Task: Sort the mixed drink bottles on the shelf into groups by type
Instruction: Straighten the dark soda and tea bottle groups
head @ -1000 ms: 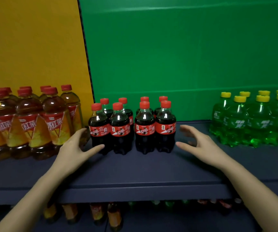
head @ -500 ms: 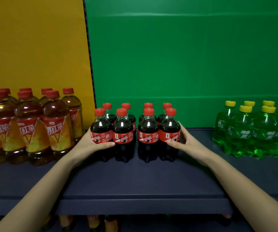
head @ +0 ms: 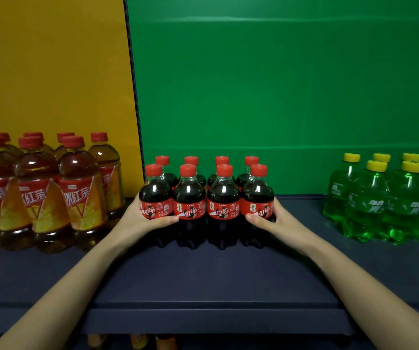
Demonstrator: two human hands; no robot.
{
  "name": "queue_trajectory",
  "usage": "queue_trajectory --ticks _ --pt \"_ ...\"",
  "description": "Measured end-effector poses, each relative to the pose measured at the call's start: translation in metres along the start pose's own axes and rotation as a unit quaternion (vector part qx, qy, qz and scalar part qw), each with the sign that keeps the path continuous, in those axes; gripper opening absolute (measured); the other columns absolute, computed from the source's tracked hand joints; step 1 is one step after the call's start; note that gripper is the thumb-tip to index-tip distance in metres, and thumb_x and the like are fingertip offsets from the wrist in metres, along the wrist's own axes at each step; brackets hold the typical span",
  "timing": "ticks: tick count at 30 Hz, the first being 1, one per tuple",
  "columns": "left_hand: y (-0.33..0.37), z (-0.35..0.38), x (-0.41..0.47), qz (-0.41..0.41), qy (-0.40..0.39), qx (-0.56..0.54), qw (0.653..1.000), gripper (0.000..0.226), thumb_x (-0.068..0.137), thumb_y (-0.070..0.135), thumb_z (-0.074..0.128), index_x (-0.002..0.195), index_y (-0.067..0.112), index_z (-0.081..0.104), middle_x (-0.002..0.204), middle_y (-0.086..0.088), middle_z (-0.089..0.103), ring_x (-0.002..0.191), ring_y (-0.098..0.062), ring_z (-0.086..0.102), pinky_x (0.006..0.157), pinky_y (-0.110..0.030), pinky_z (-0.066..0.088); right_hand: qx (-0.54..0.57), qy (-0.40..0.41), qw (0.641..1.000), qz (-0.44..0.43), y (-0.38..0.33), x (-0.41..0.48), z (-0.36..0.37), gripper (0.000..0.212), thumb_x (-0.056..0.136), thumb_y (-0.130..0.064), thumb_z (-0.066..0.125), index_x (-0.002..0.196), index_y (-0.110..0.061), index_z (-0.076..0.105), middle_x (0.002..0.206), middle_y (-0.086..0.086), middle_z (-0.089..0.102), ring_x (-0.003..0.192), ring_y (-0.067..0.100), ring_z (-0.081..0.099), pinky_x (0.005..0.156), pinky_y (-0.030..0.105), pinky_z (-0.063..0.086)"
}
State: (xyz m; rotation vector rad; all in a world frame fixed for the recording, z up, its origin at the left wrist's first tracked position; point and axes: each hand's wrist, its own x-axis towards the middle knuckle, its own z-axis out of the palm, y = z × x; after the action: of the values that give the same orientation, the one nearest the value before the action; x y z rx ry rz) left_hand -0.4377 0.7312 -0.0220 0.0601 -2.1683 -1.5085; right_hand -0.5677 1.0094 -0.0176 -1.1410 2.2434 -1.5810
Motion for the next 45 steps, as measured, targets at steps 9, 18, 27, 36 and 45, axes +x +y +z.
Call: queue_trajectory --ticks 9,18,27,36,45 --pt "0.012 0.000 -0.008 -0.024 -0.016 0.055 0.998 0.086 0.055 0.041 0.084 0.127 0.031 0.038 0.118 0.012 0.058 0.101 0.008 0.059 0.077 -0.007 0.048 -0.079 -0.006 0.997 0.015 -0.014 -0.011 -0.005 0.082 0.069 -0.055 0.060 0.140 -0.040 0.021 0.120 -0.039 0.039 0.109 -0.021 0.043 0.098 0.014 0.036" --pt "0.025 -0.041 -0.085 0.034 0.136 0.457 0.878 0.023 0.084 0.040 0.062 0.104 0.028 0.064 0.100 0.012 0.068 0.093 -0.013 0.064 0.075 -0.036 0.053 -0.328 0.134 0.935 -0.026 -0.013 -0.058 -0.041 0.074 0.048 -0.099 0.024 0.080 -0.043 0.060 0.079 -0.027 0.066 0.073 -0.004 0.062 0.071 0.034 0.055" --pt "0.027 -0.138 -0.181 0.006 0.262 0.483 0.835 0.016 0.084 0.025 0.066 0.083 0.038 0.057 0.073 0.013 0.062 0.064 -0.012 0.063 0.057 -0.036 0.053 -0.263 0.081 0.956 -0.104 -0.056 -0.058 0.042 0.018 0.072 -0.065 0.054 0.083 -0.051 0.059 0.084 -0.038 0.061 0.083 -0.011 0.058 0.059 0.018 0.049" --pt "0.008 -0.266 -0.227 0.002 0.253 0.431 0.866 0.028 0.082 0.020 0.067 0.082 0.044 0.052 0.079 0.015 0.064 0.072 -0.004 0.061 0.064 -0.024 0.051 -0.120 0.079 0.983 -0.113 -0.090 -0.033 0.165 0.018 0.080 -0.012 0.068 0.083 -0.030 0.069 0.084 -0.020 0.070 0.082 -0.003 0.064 0.071 0.005 0.046" --pt "-0.013 -0.359 -0.210 -0.006 0.172 0.383 0.908 0.019 0.081 0.024 0.067 0.099 0.028 0.061 0.091 0.007 0.066 0.085 -0.010 0.063 0.075 -0.034 0.053 -0.075 0.115 0.988 -0.070 -0.115 -0.015 0.247 0.022 0.081 -0.009 0.066 0.096 -0.025 0.065 0.101 -0.010 0.068 0.089 -0.006 0.062 0.077 0.004 0.046"
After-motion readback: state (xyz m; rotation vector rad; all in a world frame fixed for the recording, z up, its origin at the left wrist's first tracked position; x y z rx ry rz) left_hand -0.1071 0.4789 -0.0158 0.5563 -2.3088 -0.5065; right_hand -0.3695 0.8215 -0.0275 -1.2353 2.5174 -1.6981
